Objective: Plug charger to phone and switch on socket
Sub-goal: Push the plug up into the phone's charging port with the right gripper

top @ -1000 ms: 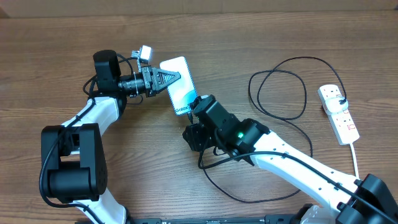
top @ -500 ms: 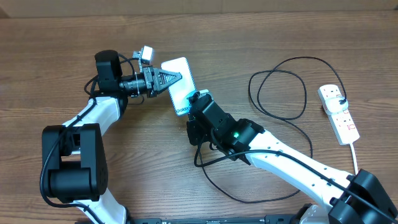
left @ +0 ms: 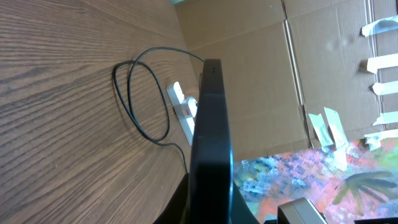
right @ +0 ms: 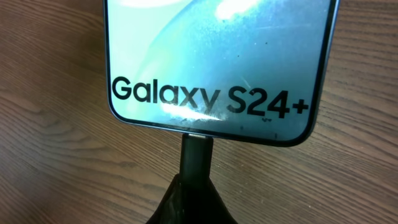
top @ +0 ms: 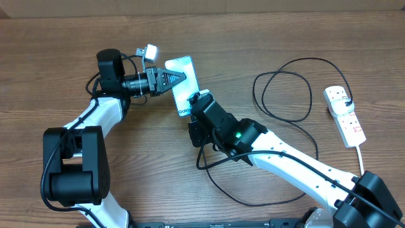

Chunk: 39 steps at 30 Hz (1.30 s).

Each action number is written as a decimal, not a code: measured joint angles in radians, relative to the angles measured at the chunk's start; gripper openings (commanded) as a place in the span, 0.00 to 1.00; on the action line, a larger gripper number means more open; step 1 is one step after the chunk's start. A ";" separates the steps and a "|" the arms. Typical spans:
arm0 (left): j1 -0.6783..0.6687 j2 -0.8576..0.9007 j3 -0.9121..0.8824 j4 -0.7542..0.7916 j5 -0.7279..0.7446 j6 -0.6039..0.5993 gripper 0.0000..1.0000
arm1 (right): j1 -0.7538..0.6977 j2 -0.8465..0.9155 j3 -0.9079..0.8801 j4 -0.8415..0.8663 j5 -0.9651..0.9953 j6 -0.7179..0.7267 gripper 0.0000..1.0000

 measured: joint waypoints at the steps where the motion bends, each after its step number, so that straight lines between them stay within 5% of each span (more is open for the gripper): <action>1: 0.000 0.000 0.000 0.000 0.000 0.000 0.04 | 0.000 0.000 0.000 0.005 0.000 0.000 0.04; 15: 0.000 0.000 0.016 0.003 0.018 0.000 0.04 | 0.005 0.013 0.021 0.062 0.002 0.005 0.07; 29: -0.037 0.000 -0.010 -0.020 0.041 0.016 0.04 | -0.001 0.009 0.124 -0.144 0.018 0.081 0.58; 34: -0.042 0.000 -0.011 -0.019 0.040 0.023 0.04 | -0.002 -0.015 0.124 -0.221 0.014 0.102 0.98; 39: -0.042 0.000 -0.011 -0.019 0.034 0.037 0.04 | -0.002 -0.088 0.124 -0.281 0.006 0.106 1.00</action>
